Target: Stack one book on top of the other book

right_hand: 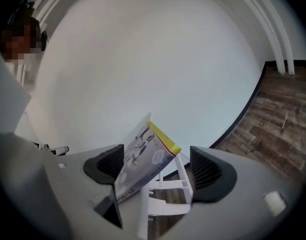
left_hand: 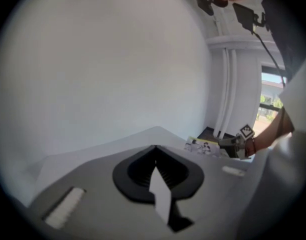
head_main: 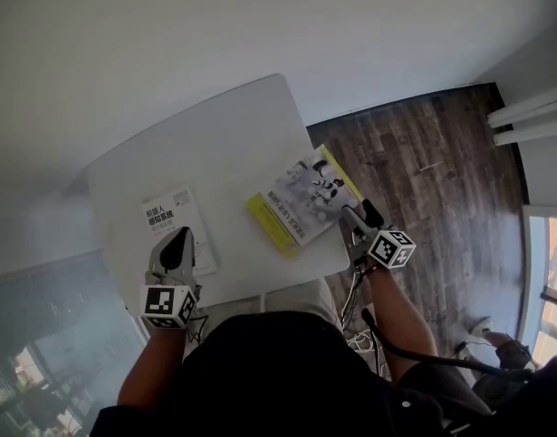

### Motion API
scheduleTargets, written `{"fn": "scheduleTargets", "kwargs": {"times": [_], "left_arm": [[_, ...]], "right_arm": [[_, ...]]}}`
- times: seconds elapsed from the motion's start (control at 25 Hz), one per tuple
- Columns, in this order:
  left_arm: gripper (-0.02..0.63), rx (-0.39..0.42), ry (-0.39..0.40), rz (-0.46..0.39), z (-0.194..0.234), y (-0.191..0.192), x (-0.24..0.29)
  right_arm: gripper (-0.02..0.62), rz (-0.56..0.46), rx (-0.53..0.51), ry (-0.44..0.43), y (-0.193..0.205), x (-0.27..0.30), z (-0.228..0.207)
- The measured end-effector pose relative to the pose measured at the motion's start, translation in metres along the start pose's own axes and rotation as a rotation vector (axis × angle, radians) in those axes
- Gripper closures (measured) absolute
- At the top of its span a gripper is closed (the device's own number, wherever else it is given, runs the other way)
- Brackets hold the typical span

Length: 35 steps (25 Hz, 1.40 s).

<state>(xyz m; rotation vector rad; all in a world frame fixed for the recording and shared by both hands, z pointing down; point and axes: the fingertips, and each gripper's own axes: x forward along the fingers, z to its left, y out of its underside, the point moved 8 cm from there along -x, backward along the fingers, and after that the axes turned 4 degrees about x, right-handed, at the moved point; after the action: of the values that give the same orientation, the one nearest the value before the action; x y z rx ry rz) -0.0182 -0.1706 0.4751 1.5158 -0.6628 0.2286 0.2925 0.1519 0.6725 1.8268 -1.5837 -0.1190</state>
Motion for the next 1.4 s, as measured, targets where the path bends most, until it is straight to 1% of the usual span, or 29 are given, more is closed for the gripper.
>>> {"fn": "scheduleTargets", "kwargs": {"times": [0.12, 0.32, 0.44, 0.52, 0.64, 0.72, 0.76, 0.84, 0.88, 0.96, 1.12, 1.4], "left_arm": [[0.600, 0.003, -0.011, -0.005, 0.001, -0.005, 0.002], [0.600, 0.011, -0.040, 0.027, 0.004, 0.001, -0.006], [0.601, 0.015, -0.064, 0.046, 0.007, 0.001, -0.009], [0.601, 0.008, -0.078, 0.043, 0.006, 0.005, -0.011], [0.601, 0.003, -0.094, 0.047, 0.003, 0.009, -0.013], [0.601, 0.002, -0.100, 0.049, 0.001, 0.011, -0.014], [0.601, 0.000, -0.101, 0.048, 0.000, 0.011, -0.015], [0.601, -0.001, -0.100, 0.051, -0.003, 0.013, -0.018], [0.601, -0.002, -0.101, 0.054, -0.004, 0.013, -0.020], [0.601, -0.005, -0.107, 0.060, -0.004, 0.015, -0.023], [0.601, -0.008, -0.112, 0.075, -0.002, 0.015, -0.026], [0.601, -0.015, -0.106, 0.026, 0.002, 0.008, -0.025]], "right_arm": [[0.176, 0.048, 0.047, -0.045, 0.005, 0.012, -0.004], [0.175, 0.125, 0.079, -0.109, 0.012, 0.028, -0.005], [0.175, 0.113, 0.150, -0.136, 0.012, 0.040, -0.010], [0.175, 0.097, 0.193, -0.157, 0.012, 0.046, -0.013], [0.175, 0.105, 0.189, -0.170, 0.011, 0.056, -0.016], [0.177, 0.121, 0.198, -0.185, 0.009, 0.063, -0.010], [0.185, 0.126, 0.204, -0.195, 0.008, 0.065, -0.007], [0.342, 0.126, 0.220, -0.213, 0.007, 0.067, -0.005], [0.364, 0.125, 0.231, -0.217, 0.007, 0.067, -0.005], [0.387, 0.124, 0.247, -0.232, 0.008, 0.068, -0.007], [0.462, 0.110, 0.290, -0.256, 0.008, 0.065, 0.002], [0.485, 0.092, 0.286, -0.219, 0.000, 0.063, 0.010]]}}
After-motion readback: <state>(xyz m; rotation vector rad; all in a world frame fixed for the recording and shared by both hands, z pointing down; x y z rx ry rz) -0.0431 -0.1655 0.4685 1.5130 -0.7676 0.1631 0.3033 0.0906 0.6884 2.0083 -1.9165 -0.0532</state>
